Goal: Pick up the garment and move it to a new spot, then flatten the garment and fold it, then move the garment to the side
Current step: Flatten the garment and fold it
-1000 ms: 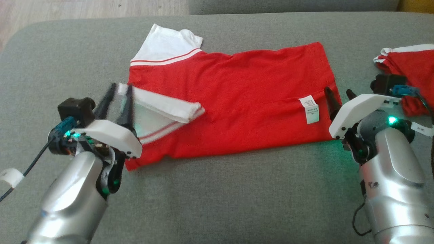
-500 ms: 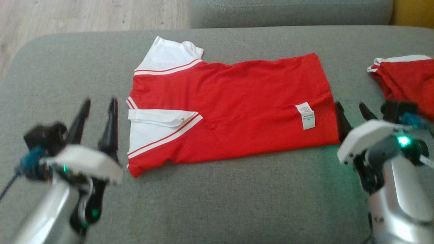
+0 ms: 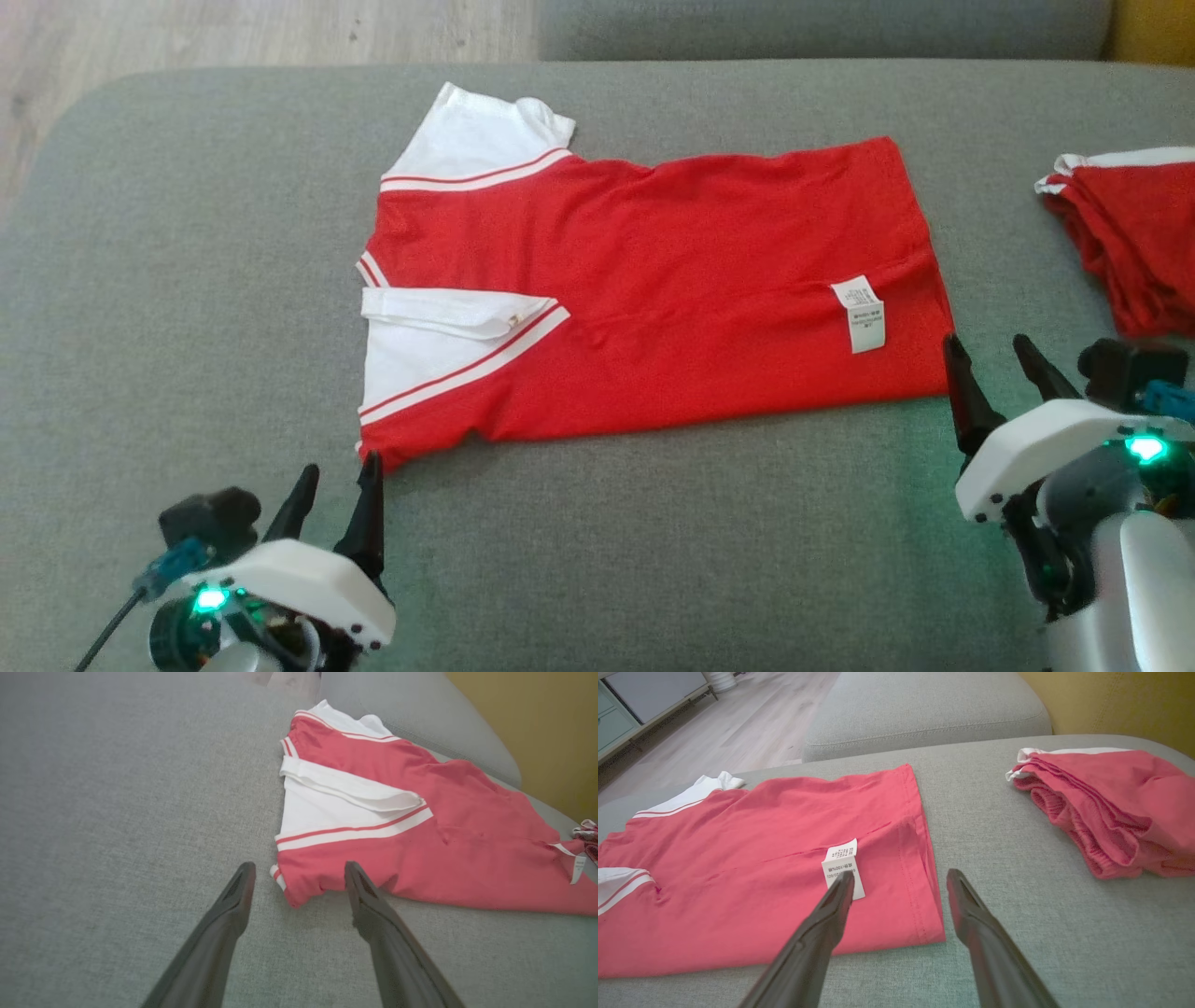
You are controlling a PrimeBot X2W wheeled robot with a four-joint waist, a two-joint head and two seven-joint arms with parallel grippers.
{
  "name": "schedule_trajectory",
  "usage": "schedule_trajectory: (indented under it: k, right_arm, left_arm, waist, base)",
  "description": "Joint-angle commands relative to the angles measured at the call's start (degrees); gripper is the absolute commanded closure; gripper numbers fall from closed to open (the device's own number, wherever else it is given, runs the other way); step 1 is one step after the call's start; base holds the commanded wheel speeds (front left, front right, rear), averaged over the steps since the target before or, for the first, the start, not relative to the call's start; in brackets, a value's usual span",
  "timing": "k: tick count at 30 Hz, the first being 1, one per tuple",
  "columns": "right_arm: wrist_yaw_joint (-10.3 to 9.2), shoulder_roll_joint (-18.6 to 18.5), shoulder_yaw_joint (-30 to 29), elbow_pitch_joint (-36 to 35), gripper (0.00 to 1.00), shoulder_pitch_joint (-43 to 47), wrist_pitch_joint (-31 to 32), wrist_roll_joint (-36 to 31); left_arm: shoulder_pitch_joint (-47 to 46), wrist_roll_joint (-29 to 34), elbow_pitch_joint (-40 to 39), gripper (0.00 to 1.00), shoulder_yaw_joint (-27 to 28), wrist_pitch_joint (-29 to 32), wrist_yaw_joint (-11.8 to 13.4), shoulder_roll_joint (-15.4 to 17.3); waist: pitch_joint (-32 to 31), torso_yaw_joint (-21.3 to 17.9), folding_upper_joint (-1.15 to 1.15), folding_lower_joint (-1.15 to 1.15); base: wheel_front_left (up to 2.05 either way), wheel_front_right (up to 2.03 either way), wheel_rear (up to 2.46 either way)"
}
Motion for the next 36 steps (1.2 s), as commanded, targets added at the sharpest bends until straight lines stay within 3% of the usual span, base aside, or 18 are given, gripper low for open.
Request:
schedule_trajectory:
  k: [1, 12, 20, 21, 23, 26, 36]
  right_arm:
    - [0.41, -0.3, 1.3, -3.2, 0.0, -1.3, 0.4, 0.6]
    - [0.41, -0.3, 1.8, -5.7, 0.0, -2.6, 2.4, 0.2]
    - [0.41, -0.3, 1.7, -3.6, 0.0, -4.4, 3.4, -0.4]
    - [0.41, -0.3, 1.7, -2.9, 0.0, -4.7, 3.7, -0.5]
    - [0.41, -0.3, 1.4, -1.5, 0.0, -5.3, 4.1, -0.9]
    - [0.41, -0.3, 0.6, 1.4, 0.0, -6.3, 4.1, -1.2]
    - [0.41, -0.3, -1.5, 13.9, 0.0, -10.8, 1.5, 4.2]
  left_arm:
    - [-3.6, -0.4, -0.2, 0.0, 2.0, -0.6, 0.0, 0.4]
    - [-8.2, -2.1, 9.2, 0.0, 1.2, 0.9, -1.6, -2.7]
    - [-9.5, -2.8, 13.8, 0.0, 0.1, 2.6, -2.1, -4.0]
    - [-9.6, -2.9, 14.0, 0.11, 0.1, 2.5, -2.2, -4.1]
    - [-10.0, -2.8, 14.4, 0.54, -0.1, 2.3, -2.5, -4.4]
    - [-10.5, -2.5, 14.5, 1.0, 0.0, 1.1, -2.8, -4.6]
    - [-12.2, -0.9, 11.8, 1.0, 0.8, -1.9, -2.9, -3.6]
  waist:
    - [0.8, -0.4, 0.0, 0.0]
    - [3.5, -2.1, 0.0, 0.0]
    - [4.5, -2.5, 0.0, 0.0]
    - [4.6, -2.4, 0.0, 0.0]
    - [4.8, -2.3, 0.0, 0.0]
    - [5.1, -1.9, 0.0, 0.0]
    - [5.8, -0.1, 0.0, 0.0]
  base:
    - [0.0, 0.0, 0.0]
    - [0.0, 0.0, 0.0]
    - [0.0, 0.0, 0.0]
    - [0.0, 0.0, 0.0]
    - [0.0, 0.0, 0.0]
    - [0.0, 0.0, 0.0]
    - [0.0, 0.0, 0.0]
